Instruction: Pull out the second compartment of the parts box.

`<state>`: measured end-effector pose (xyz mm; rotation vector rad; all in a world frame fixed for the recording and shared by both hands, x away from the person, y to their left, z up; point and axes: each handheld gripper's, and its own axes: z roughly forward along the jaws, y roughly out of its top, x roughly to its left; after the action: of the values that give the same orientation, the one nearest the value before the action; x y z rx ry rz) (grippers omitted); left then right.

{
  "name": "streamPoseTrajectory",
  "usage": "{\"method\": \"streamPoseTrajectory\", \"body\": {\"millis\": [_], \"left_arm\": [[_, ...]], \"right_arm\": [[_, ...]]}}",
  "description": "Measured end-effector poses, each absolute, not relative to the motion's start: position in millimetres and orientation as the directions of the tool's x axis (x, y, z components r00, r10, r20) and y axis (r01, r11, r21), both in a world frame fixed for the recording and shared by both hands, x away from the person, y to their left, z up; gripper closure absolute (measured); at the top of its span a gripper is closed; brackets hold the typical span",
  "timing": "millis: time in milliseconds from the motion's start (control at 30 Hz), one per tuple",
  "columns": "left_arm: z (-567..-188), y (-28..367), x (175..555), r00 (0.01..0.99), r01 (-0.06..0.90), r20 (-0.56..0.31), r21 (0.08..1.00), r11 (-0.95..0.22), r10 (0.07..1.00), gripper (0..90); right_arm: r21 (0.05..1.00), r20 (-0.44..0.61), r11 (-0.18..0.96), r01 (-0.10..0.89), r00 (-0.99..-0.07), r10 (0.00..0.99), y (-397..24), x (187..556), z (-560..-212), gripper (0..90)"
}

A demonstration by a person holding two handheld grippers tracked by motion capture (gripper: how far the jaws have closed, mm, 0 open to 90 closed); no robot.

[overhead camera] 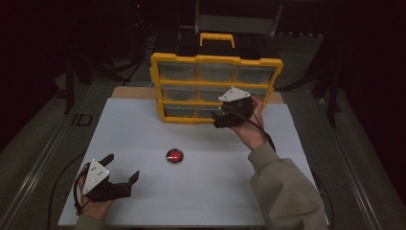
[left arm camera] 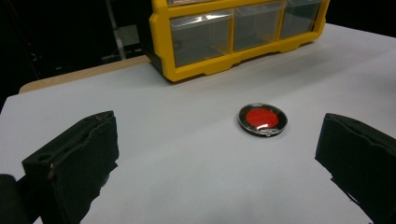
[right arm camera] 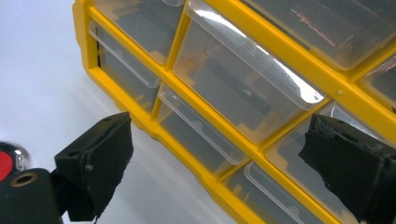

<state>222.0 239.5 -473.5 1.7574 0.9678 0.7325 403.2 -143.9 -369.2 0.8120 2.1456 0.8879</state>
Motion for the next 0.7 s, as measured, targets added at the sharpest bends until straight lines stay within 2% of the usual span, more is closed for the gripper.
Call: {"method": "streamPoseTrajectory", "body": {"millis": [700], "left_arm": [[-473.8, 239.3, 222.0, 0.505, 0.282, 0.051, 0.934, -0.221, 0.861, 0.0]], "right_arm": [[0.714, -0.403, 0.636, 0.293, -0.571, 0.715, -137.1, 417.4, -379.1, 8.1]]}}
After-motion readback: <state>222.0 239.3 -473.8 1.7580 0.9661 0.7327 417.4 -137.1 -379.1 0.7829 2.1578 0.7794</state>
